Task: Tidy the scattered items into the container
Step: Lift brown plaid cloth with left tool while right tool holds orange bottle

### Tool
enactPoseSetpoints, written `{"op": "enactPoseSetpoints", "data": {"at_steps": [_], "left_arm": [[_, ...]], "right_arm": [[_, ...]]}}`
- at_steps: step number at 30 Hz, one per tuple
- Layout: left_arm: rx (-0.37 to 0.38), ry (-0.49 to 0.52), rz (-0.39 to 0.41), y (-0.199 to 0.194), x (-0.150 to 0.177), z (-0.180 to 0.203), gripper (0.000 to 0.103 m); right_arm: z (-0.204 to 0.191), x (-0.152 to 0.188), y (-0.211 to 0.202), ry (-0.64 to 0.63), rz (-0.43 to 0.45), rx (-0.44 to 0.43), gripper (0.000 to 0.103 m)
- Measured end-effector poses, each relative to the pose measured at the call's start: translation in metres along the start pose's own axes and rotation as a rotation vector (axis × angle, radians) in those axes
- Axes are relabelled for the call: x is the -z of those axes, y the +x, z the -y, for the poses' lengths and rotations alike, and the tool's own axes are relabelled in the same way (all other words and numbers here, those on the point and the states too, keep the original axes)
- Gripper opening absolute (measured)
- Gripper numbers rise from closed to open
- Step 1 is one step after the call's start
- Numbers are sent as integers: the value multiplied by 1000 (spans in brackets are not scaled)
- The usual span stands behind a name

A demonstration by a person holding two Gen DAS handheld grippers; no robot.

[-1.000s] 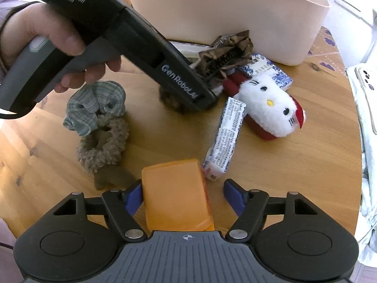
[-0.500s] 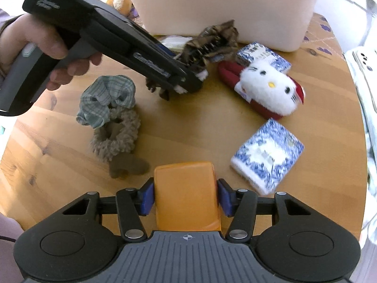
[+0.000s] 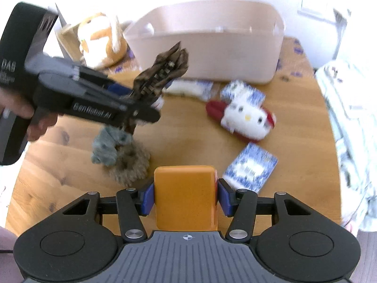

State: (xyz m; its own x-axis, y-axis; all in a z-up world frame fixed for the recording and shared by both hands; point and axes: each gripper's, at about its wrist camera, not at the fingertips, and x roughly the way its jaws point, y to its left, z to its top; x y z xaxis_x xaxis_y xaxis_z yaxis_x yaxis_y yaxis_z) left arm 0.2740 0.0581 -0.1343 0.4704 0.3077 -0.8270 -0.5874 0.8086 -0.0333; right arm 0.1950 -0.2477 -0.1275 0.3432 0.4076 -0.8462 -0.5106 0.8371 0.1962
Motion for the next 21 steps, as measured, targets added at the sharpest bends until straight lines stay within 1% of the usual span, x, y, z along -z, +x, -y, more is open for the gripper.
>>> {"op": "enactPoseSetpoints", "data": {"at_steps": [4, 8, 11, 16, 21], "left_arm": [[-6, -6, 58, -27, -4, -5, 40], [-18, -5, 115, -51, -14, -8, 40], [-29, -6, 157, -66, -24, -12, 40], [-54, -24, 204, -81, -40, -21, 40], [-70, -51, 234, -86, -56, -32, 40]], "right_arm": [[0, -15, -23, 0, 55, 15, 51], [0, -32, -40, -7, 102, 35, 51], [2, -48, -56, 2, 145, 34, 51], [3, -75, -69, -21, 188, 41, 51], [5, -104, -75, -35, 227, 39, 51]]}}
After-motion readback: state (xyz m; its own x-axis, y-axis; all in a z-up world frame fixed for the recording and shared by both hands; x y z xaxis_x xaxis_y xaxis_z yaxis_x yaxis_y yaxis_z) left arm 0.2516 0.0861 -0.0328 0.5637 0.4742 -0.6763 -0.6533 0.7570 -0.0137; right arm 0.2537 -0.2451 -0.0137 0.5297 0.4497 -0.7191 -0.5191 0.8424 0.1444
